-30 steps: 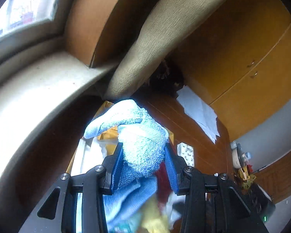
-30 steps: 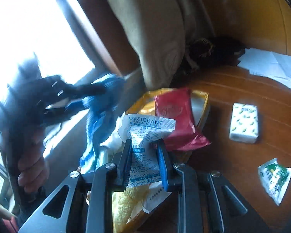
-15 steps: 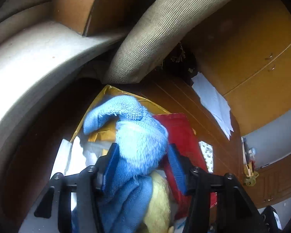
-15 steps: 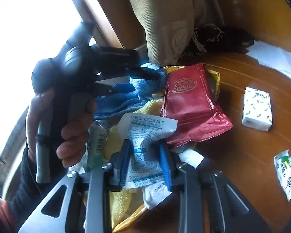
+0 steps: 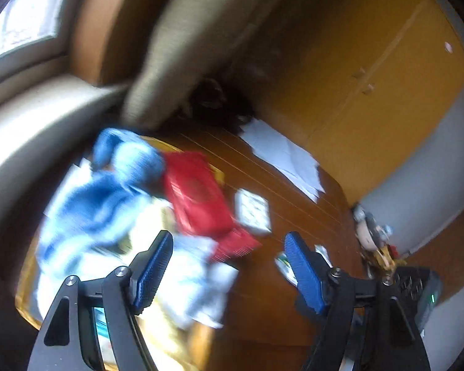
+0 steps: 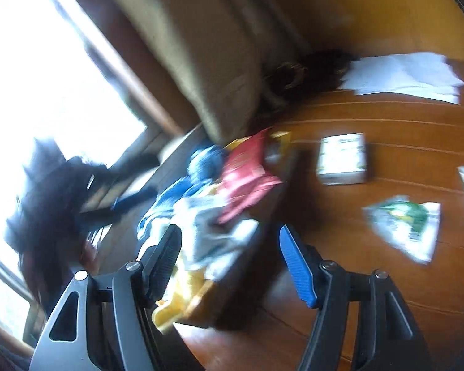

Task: Organize soft objects
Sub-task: 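Grasp the green-printed packet with the left tool while the right tool grasps a white sachet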

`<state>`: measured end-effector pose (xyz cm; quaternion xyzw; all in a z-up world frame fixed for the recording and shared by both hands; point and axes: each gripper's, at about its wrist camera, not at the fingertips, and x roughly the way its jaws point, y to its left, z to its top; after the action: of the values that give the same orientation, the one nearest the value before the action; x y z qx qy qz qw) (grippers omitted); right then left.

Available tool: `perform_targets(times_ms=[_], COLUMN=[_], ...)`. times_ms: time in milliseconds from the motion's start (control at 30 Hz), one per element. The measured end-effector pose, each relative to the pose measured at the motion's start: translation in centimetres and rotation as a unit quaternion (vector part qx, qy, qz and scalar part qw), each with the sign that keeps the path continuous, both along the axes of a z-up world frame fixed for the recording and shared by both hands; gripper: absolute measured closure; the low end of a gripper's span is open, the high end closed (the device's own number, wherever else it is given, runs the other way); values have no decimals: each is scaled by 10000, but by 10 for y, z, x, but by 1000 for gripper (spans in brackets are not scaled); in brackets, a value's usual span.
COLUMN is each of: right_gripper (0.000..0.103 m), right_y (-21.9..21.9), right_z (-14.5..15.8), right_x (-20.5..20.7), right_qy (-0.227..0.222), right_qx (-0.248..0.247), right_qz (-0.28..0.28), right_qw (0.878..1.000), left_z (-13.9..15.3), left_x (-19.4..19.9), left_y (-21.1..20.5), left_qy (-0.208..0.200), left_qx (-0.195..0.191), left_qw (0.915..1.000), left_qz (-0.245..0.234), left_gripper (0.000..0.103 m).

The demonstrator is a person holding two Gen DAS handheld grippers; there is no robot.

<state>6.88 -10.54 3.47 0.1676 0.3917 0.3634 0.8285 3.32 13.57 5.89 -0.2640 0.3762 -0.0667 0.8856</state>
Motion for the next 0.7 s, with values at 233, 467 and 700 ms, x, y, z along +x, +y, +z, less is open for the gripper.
perform_targets(times_ms=[233,467,700], right_gripper=[34,34,36], right_y=[-104,-165,-155], right_z=[-2,-42,-64], right_x=[29,83,94], right_qy=[252,941,912], right_qx=[-332,-559,-1134], right_qz=[-1511,-2568,-2680], right_qw=[9876,9603,9524], left_z=[-15,-49,-68], left_x=[10,33,55], left_y=[-89,-137,-159], left_qy=[297,809,1058], left_qx=[186,177,404], left_qw=[9966,9928,9886], left_qz=[-747,-862,-997], left_gripper=[25,25,25])
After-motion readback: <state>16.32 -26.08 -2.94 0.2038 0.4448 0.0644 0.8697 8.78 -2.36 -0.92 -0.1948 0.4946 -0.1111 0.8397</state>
